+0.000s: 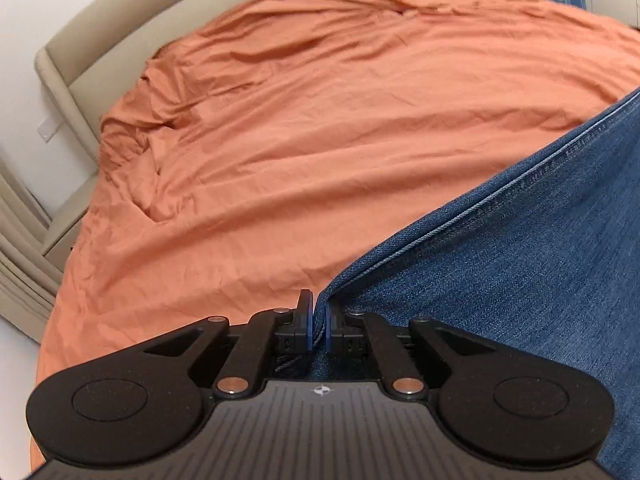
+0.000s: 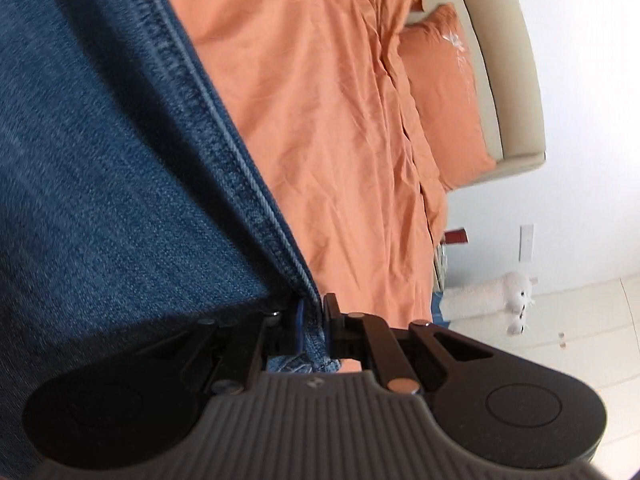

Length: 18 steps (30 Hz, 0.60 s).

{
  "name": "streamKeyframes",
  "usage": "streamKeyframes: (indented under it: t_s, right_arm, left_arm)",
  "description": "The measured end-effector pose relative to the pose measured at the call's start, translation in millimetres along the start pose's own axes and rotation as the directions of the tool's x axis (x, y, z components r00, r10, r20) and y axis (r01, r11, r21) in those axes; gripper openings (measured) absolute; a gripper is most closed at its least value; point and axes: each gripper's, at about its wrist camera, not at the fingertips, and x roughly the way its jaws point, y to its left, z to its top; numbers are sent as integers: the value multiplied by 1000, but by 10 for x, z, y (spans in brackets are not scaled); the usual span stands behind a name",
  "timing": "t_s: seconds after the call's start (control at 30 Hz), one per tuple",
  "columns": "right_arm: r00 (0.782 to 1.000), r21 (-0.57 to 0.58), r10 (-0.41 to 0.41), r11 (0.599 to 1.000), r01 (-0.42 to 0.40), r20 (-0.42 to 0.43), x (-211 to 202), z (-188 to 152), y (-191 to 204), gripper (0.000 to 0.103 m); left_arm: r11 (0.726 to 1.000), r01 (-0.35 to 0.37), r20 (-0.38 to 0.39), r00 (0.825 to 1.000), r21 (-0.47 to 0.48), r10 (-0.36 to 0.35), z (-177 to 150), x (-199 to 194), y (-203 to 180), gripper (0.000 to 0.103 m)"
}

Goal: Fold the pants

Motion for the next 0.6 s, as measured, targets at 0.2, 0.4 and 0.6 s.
streamKeyframes:
  t_s: [0.2,0.4,0.6]
  right_arm:
    - [997,-45,31,998,-34,-77,223,118,198,3]
    - [993,100,58,994,-48,-101,295,74,-50,44]
    - [973,494,216,856,-151,-77,45,-388,-649,54]
  left_arm:
    - [1000,19,-53,998,-16,-20,-71,262,26,29]
    - [1000,-3,-23,1000,-31,2,-49,222,109,68]
    - [995,-42,-35,999,-86,39,-106,2,245,68]
